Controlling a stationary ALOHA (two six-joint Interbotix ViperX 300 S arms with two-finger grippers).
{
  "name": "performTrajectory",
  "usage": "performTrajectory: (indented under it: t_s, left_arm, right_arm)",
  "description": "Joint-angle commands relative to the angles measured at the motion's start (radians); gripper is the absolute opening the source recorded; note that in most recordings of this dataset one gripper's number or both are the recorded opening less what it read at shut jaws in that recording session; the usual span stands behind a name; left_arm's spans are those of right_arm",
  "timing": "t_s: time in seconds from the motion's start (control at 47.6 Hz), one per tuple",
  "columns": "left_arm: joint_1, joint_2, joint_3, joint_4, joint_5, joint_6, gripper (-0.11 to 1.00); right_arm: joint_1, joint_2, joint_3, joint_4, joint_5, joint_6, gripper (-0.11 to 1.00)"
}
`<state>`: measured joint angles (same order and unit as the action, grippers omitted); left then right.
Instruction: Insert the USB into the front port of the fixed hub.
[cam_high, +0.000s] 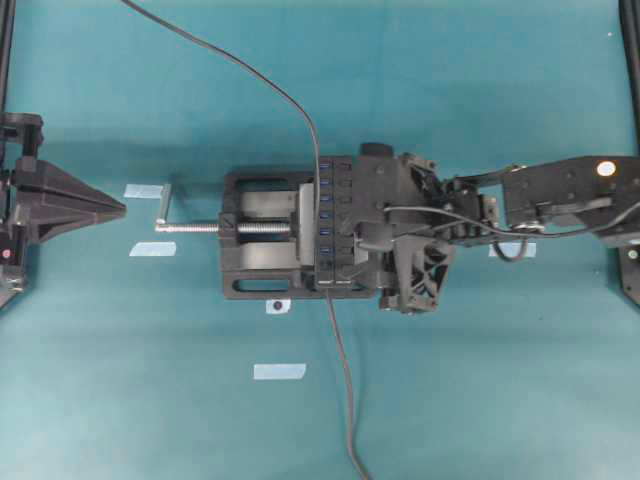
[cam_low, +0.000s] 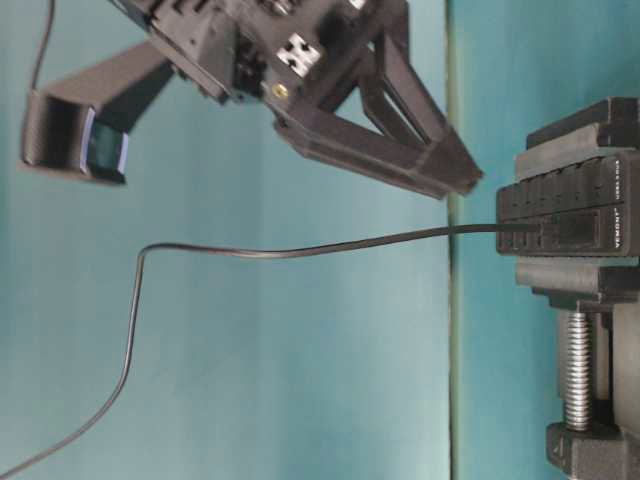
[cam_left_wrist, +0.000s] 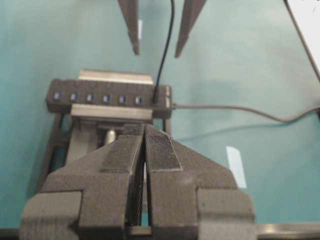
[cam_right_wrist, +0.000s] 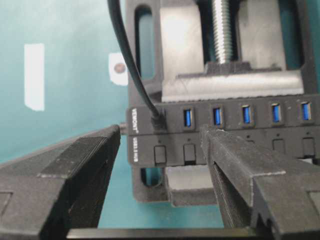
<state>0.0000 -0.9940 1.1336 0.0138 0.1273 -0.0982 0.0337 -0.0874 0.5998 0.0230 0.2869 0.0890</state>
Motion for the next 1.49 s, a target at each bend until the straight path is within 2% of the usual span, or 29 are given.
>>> performTrajectory:
  t_s: [0.0,0.441,0.882,1.47]
  left_arm:
    - [-0.002,0.003,-0.011,0.002,-0.009,0.003,0.00]
    - [-0.002,0.003,-0.008,0.000,-0.009,0.005,0.00]
    - [-0.002,0.003,-0.008,0.002,-0.009,0.005,0.00]
    - [-0.002,0.002,-0.008,0.000,-0.009,0.003,0.00]
  right_arm:
    - [-0.002,-0.043,0.000,-0.002,-0.011,0.009,0.71]
    - [-0.002,-0.106,0.069,0.000,-0.023,0.009,0.71]
    - [-0.002,-0.179,0.169,0.000,-0.164,0.009,0.71]
    - [-0.020,-0.282,0.287,0.003,-0.278,0.011,0.71]
